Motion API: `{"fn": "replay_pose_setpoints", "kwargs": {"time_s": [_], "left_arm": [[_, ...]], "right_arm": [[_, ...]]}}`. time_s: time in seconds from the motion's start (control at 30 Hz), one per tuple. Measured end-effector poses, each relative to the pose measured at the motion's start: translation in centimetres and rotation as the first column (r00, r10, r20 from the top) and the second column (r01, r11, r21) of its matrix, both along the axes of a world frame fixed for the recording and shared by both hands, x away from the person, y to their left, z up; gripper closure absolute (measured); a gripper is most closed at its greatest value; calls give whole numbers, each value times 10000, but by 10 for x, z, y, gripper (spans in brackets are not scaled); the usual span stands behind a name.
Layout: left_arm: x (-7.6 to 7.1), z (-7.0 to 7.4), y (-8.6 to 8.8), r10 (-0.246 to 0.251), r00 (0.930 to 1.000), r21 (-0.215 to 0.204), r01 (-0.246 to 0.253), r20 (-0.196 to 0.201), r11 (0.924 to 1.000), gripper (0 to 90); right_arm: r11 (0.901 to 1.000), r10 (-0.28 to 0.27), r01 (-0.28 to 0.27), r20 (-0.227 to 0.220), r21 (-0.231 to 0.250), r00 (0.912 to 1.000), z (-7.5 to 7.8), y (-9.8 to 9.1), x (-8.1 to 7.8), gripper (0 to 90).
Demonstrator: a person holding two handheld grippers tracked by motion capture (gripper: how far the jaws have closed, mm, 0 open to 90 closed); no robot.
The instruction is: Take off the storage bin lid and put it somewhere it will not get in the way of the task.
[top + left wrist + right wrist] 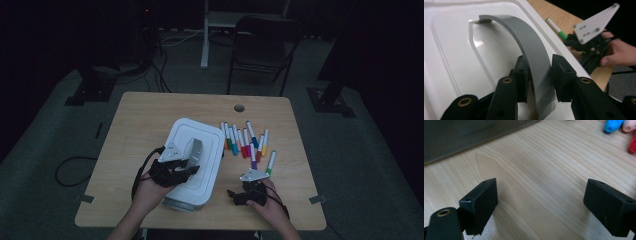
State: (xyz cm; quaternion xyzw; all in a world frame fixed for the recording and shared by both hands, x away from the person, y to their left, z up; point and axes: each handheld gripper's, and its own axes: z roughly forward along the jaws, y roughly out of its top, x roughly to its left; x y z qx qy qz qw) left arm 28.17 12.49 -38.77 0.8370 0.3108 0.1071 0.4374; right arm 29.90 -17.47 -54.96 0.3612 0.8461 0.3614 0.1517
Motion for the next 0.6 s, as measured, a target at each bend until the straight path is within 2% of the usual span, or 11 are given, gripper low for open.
{"fn": "replay_pose_setpoints", "kwargs": {"time_s": [0.1,0.37,0.4,0.6], "left_arm": [[-1,5,5,-201,9997,-394,196,-114,9990,724],[-4,17,18,-298,9996,-849,298,19,9959,758],[-5,20,24,-234,9997,-936,243,108,9953,758],[-3,22,48,-96,9999,-1353,84,-76,9908,775]], "right_arm": [[10000,-7,7,5,-4,10000,0,0,0,119],[10000,-4,4,13,-3,10000,0,0,0,119],[10000,-5,5,8,-13,10000,0,0,0,119],[10000,0,0,6,-7,10000,0,0,0,119]]}}
